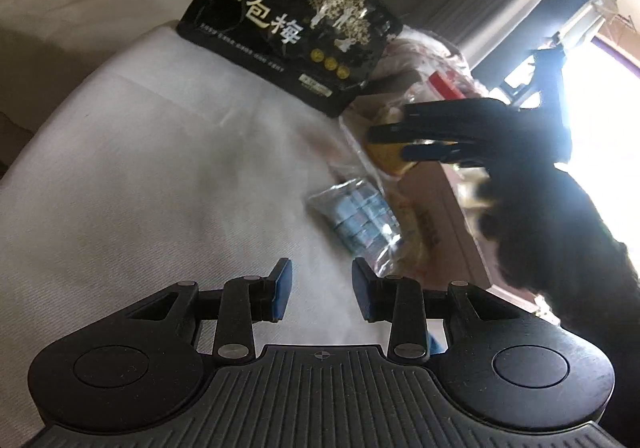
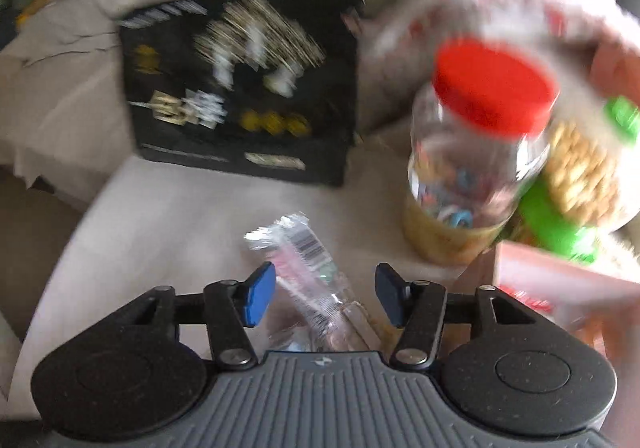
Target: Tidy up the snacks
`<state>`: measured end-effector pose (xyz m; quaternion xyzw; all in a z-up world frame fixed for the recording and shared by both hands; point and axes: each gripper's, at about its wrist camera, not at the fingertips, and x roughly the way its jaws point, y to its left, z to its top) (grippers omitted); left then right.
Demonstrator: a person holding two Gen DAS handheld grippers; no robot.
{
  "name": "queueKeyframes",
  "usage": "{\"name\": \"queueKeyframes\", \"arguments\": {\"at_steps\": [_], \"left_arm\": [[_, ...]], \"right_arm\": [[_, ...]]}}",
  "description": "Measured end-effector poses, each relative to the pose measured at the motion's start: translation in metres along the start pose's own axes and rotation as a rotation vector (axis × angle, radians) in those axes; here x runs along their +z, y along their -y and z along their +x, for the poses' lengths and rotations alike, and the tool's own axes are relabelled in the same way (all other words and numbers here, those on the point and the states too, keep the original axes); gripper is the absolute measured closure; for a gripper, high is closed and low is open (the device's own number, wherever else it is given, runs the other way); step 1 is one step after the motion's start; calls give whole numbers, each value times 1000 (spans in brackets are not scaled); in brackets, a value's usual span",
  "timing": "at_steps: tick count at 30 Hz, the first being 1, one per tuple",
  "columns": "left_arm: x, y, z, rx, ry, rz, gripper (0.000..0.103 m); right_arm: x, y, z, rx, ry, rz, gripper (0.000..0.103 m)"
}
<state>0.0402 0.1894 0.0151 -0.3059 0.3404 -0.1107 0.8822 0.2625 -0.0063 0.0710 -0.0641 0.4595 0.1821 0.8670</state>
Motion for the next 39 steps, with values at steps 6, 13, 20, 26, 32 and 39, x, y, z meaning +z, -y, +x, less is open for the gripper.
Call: {"name": "queueKeyframes", "arguments": {"at_steps": [6, 13, 20, 26, 32, 39], "left_arm": [[-3, -7, -1, 70, -7, 32, 66], [-3, -9, -1, 75, -7, 28, 67], [-5, -2, -4, 97, -6, 49, 67], [-5, 0, -6, 109, -10, 64, 67], [-5, 0, -4, 121, -16, 70, 67], [-5, 3, -5, 156, 5, 105, 67]], "right_arm": [[-10, 9, 19, 77, -58, 94, 51], [-44, -2, -12, 174, -120, 89, 50], [-81, -11, -38, 338, -210, 114, 57], [-109, -9, -57, 359, -210, 114, 66], [-128, -18, -68, 369, -217, 45, 66], [-151, -26, -96, 287, -149, -83, 67]]}}
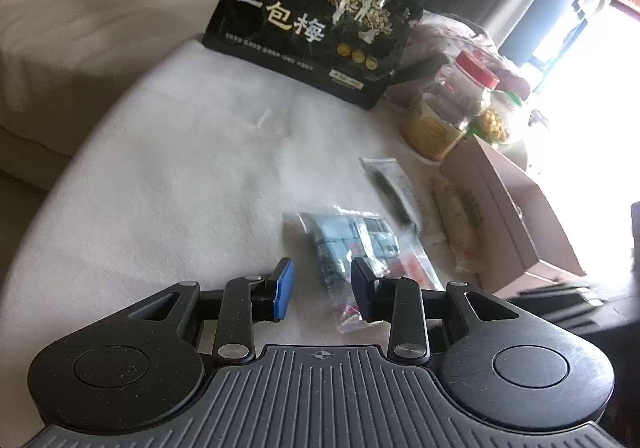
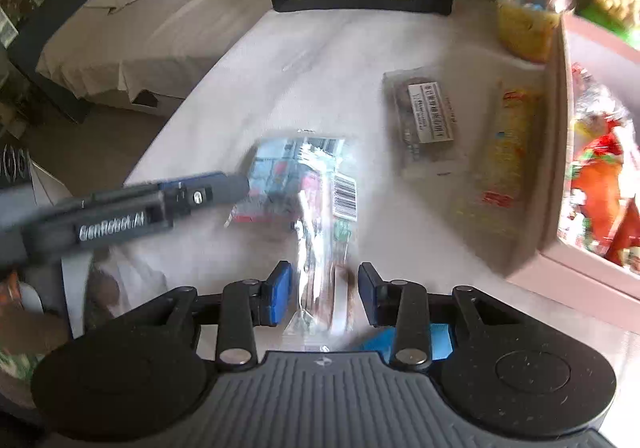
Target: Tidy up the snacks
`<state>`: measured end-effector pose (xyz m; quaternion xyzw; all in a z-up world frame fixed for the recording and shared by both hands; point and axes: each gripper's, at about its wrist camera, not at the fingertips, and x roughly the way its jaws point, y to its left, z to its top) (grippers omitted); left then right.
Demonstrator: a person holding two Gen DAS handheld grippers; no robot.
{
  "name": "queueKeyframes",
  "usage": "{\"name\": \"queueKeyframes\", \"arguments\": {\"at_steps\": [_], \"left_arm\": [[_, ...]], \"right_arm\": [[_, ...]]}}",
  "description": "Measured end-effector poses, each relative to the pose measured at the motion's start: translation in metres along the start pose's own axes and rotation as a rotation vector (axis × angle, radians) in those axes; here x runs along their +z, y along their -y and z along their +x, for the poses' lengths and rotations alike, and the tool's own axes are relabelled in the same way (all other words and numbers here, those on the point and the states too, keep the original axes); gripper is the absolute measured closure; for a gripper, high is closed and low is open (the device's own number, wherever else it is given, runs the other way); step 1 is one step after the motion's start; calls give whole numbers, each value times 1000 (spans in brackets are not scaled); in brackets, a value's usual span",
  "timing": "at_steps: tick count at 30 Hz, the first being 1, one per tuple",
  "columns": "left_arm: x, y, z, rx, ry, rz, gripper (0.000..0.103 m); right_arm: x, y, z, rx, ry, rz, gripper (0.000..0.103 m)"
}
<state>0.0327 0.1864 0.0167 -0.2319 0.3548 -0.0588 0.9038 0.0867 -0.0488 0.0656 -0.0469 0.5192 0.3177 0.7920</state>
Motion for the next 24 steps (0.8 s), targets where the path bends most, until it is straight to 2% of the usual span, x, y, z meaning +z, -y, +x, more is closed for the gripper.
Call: {"name": "queueKeyframes", "arguments": {"at_steps": [5, 8, 11, 13, 15, 19, 24], "left_arm": [[2, 4, -1, 16, 2, 14, 67], [1, 10, -2, -2, -13, 25, 67], [-7, 19, -5, -67, -68, 32, 67], [-15, 29, -6, -135, -134, 51, 67], [-26, 41, -6, -217, -214, 74, 67], [-51, 76, -4, -325, -317, 188, 67], [-73, 112, -5, -402, -377, 326, 67]], "right_arm": [[-19, 3, -31, -88, 117, -42, 68], [-30, 13, -45, -124, 146, -39, 68], [-43, 28, -52, -155, 158, -35, 64], [-57, 43, -60, -170, 171, 2, 53], [-73, 58, -67, -200, 192, 54, 51], [-104, 93, -82, -253, 232, 186, 47], [-149, 117, -100, -236, 254, 325, 45]]}}
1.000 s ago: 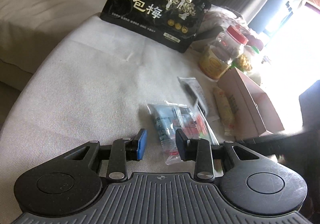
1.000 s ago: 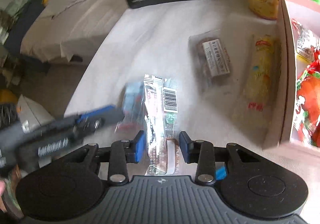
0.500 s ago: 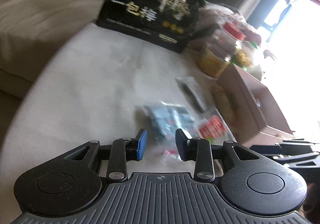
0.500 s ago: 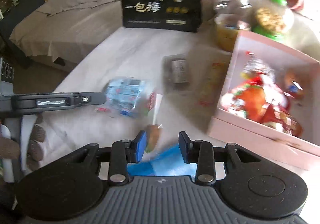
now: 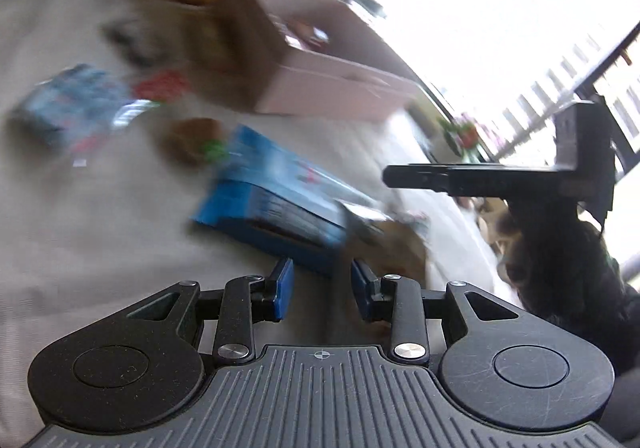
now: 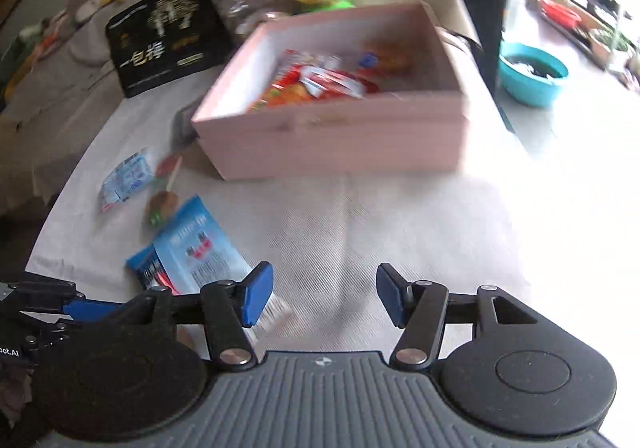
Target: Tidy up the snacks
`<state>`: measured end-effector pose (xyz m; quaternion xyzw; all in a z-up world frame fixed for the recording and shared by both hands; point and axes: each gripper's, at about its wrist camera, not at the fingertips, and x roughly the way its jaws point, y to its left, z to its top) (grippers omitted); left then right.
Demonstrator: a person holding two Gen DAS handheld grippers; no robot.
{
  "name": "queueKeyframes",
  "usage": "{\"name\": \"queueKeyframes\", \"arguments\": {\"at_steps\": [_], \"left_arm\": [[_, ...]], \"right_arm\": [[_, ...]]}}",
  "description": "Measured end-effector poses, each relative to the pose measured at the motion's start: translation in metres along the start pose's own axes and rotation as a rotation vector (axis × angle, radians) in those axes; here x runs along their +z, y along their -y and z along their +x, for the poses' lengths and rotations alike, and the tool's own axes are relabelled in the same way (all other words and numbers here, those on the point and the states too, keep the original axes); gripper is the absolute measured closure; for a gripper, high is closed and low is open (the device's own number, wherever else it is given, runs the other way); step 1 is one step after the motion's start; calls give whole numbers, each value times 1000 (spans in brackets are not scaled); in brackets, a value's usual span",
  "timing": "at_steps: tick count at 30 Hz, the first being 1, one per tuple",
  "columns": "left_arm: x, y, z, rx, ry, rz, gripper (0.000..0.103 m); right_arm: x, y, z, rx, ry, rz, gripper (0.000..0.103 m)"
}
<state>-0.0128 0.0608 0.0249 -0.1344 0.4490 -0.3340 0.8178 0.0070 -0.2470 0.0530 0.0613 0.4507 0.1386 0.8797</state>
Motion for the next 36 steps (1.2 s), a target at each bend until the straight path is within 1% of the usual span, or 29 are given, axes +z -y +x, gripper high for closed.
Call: {"name": "queueKeyframes", "arguments": {"at_steps": [2, 4, 7, 8, 10, 13, 15, 16, 17, 19, 21, 23, 24, 26, 27, 29, 31, 34, 35, 36], "left_arm": [[-2, 10, 2, 5, -4, 50, 67], [-4, 18, 3, 35, -7, 90, 67], [-6, 23, 7, 58, -18, 95, 67], [-7, 24, 7, 61, -19, 94, 67], [-6, 25, 4, 71, -17, 95, 67], [-3, 21, -1, 89, 12, 66, 67], [1, 8, -8, 110, 50, 21, 67], [5, -1, -13, 138, 82, -17, 67], [9, -9, -16, 172, 114, -46, 67], [18, -25, -28, 283, 223, -100, 67], [28, -39, -37, 387, 335, -123, 67], [41, -55, -41, 433, 390, -139, 67], [48, -64, -41, 446, 400, -153, 67], [64, -84, -41, 463, 399, -204, 67], [71, -94, -40, 466, 396, -229, 67], [78, -104, -38, 466, 392, -237, 67], [80, -102, -36, 457, 373, -206, 67], [69, -92, -40, 436, 346, -172, 67], [62, -91, -44, 434, 336, -175, 67], [55, -92, -48, 430, 326, -190, 67]], "right_arm": [[-13, 7, -10, 2, 16, 24, 45], [-25, 10, -22, 32, 35, 40, 38], [-37, 2, -35, 62, 68, 18, 36], [-39, 0, -38, 57, 80, 1, 36], [-38, -6, -38, 32, 100, -28, 31], [-39, -12, -33, -12, 121, -69, 29], [-38, -18, -28, -58, 139, -101, 29], [-38, -18, -26, -76, 151, -115, 28], [-37, -22, -24, -96, 167, -125, 28], [-36, -30, -20, -117, 194, -152, 24], [-35, -40, -16, -123, 208, -191, 23], [-31, -50, -12, -100, 206, -216, 23], [-27, -57, -10, -61, 198, -226, 23], [-18, -70, -8, 20, 190, -245, 23], [-10, -79, -5, 66, 186, -253, 21], [5, -98, 6, 121, 163, -272, 19], [22, -124, 23, 110, 144, -308, 19], [43, -165, 42, 26, 139, -398, 21], [50, -177, 47, 29, 135, -424, 23], [55, -186, 50, 50, 126, -438, 34]]}}
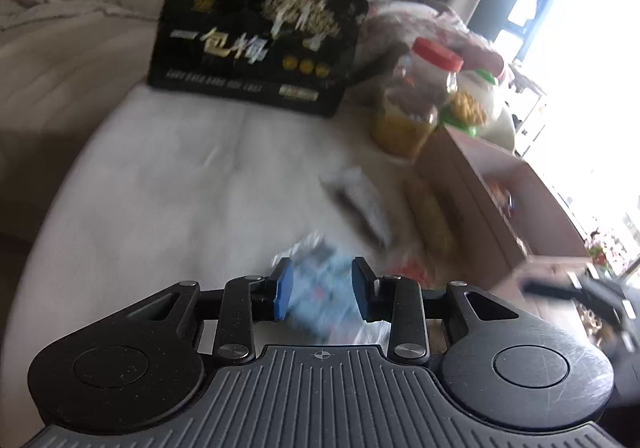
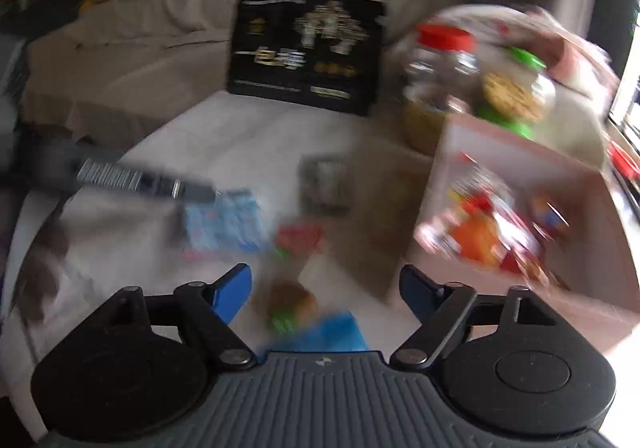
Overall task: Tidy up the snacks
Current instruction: 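Grasp the clear packet of blue candies with the left gripper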
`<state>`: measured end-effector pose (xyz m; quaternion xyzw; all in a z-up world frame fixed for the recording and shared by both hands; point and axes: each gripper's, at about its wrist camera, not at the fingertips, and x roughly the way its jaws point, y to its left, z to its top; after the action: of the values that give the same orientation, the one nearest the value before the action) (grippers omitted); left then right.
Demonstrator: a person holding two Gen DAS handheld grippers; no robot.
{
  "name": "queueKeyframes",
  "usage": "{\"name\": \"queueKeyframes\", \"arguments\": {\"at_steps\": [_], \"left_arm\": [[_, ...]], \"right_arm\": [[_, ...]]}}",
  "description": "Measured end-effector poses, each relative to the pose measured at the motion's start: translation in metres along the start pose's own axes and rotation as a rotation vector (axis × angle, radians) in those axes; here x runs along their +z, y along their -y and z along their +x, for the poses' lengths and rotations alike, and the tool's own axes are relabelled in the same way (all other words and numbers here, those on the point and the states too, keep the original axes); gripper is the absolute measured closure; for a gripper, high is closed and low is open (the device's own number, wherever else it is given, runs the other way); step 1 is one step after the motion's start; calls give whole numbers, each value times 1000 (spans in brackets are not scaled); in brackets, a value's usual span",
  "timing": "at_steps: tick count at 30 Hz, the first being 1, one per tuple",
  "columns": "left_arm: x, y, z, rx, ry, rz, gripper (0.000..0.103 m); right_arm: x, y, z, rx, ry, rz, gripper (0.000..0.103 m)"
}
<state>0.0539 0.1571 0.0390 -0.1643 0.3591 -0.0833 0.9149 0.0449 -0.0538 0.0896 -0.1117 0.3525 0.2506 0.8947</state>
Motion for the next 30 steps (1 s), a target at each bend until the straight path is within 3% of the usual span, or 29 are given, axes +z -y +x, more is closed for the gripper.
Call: {"name": "queueKeyframes", "arguments": {"at_steps": [1, 3, 5, 9, 12, 14, 17, 18, 20, 22, 23, 30], "left_arm": [[-6, -5, -6, 0, -9, -21, 67], [-14, -20, -14, -5, -17, -83, 67], [-21, -36, -20, -19, -15, -155, 67], [-29, -56, -21, -68, -37, -230, 67], [-33, -63, -25, -92, -32, -242, 67], [-34, -68, -29, -90, -18, -251, 67], [-33, -76, -31, -78, -1, -270, 67], [-33, -77, -31, -77, 3, -275, 68], [-34, -76, -33, -68, 11, -267, 68], [-34, -72, -34, -48, 19, -241, 68], [-34, -70, -34, -37, 24, -223, 68], [-40, -36, -43, 46, 31, -12, 66]], "right_arm": [[9, -3, 7, 29, -15, 2, 51], [29, -9, 24, 68, -57, 28, 58], [48, -18, 38, 43, -62, 15, 58], [68, -31, 76, -86, -80, -90, 58], [64, -30, 90, -79, -125, -92, 58], [57, -35, 88, -7, -151, -66, 64], [41, -41, 71, 197, -183, -42, 65], [35, -41, 63, 226, -177, -34, 64], [23, -39, 45, 196, -128, -49, 58], [12, -33, 28, 153, -62, -64, 30], [8, -29, 24, 132, -38, -54, 27], [4, -6, 54, 47, -118, 68, 27]]}}
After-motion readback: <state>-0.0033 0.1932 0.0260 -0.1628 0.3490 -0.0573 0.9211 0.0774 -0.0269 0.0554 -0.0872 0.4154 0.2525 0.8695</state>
